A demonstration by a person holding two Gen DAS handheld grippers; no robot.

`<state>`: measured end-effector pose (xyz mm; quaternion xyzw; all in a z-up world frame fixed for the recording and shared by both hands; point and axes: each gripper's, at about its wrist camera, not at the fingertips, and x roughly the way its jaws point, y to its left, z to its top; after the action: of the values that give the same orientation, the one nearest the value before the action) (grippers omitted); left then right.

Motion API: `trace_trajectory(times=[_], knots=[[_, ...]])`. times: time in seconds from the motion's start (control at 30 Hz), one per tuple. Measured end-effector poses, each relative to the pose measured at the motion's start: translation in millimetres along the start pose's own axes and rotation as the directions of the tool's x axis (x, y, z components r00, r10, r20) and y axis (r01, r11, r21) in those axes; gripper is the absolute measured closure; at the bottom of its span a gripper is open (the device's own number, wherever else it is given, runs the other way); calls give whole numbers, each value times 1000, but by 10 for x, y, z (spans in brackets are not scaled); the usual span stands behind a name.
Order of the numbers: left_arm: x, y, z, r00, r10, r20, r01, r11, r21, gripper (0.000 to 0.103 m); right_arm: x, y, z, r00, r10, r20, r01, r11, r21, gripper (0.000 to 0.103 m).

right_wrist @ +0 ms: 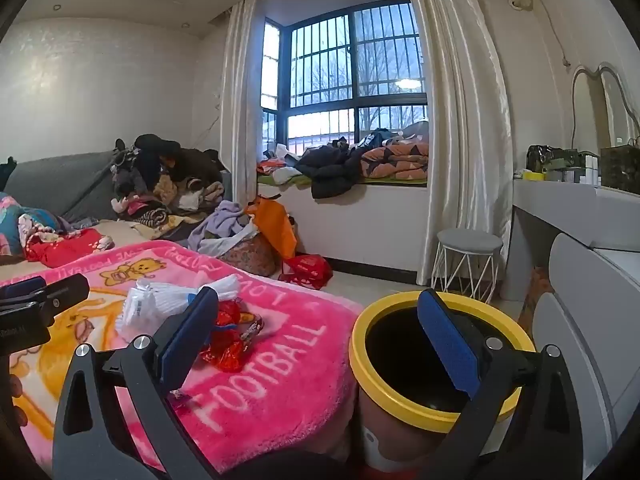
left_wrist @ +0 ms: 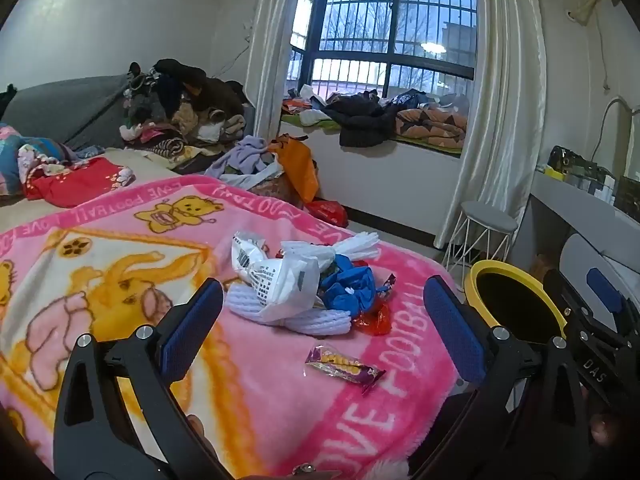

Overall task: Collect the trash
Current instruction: 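Move the left tool toward the white plastic bag on the blanket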

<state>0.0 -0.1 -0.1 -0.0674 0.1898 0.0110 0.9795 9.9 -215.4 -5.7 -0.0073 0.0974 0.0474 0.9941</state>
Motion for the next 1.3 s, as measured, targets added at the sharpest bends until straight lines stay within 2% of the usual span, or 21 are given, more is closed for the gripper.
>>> trace_trajectory(times=[1.3], knots=[[-39, -38, 47, 1000, -2, 20, 1, 1000, 19, 10, -44, 1, 40, 1000, -4, 22, 4, 1000, 0, 6]])
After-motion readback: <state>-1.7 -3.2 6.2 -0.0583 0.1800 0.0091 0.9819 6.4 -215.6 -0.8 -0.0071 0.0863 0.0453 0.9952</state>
